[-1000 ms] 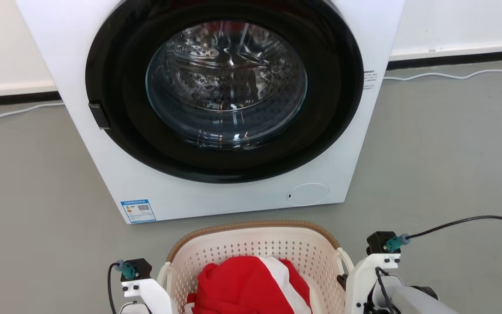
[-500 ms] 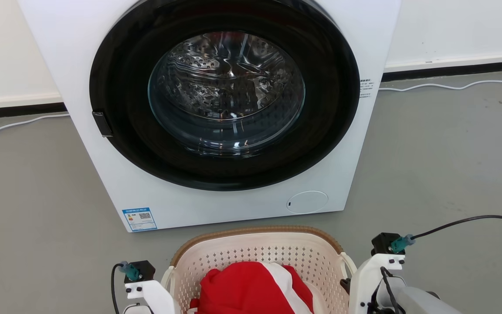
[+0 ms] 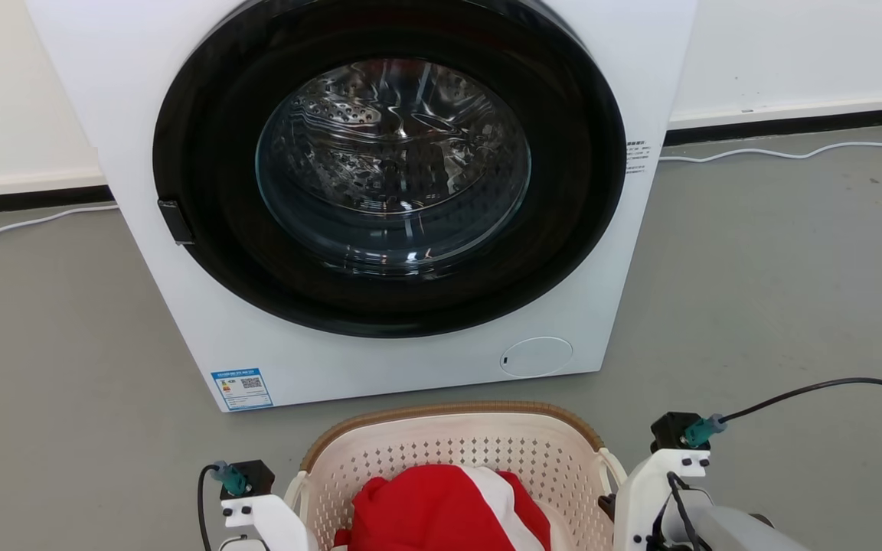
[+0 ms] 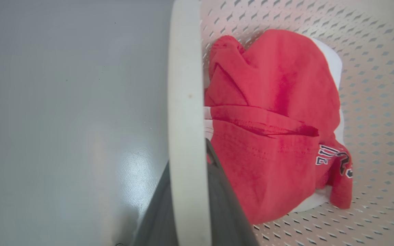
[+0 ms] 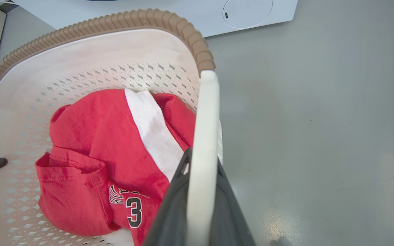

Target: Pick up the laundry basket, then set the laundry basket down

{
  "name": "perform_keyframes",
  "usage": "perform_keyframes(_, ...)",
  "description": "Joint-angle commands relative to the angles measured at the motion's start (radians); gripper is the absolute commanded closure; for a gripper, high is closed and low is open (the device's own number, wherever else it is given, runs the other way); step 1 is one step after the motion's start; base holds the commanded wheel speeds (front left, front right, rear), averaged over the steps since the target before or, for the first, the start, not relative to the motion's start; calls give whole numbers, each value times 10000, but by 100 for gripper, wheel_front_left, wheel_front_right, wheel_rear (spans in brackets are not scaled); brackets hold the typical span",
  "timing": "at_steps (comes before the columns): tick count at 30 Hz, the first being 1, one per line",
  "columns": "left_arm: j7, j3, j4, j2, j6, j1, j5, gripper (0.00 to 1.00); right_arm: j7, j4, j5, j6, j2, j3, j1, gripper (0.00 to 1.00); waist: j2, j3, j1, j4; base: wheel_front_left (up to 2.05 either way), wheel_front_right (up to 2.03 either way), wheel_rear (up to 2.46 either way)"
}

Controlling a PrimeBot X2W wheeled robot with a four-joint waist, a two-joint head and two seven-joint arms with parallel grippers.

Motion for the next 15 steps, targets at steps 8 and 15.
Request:
perform_keyframes(8,-127,142,-26,-7,-90,-432,-121,100,-25,-270,189,75,26,284,-223,100,-1,-20,1,-21,0,0,0)
perform_keyframes(15,-168,119,-7,-49,-90,-484,-233,100,-137,-311,377,75,16,364,-263,100,-1,50,1,-17,0,0,0)
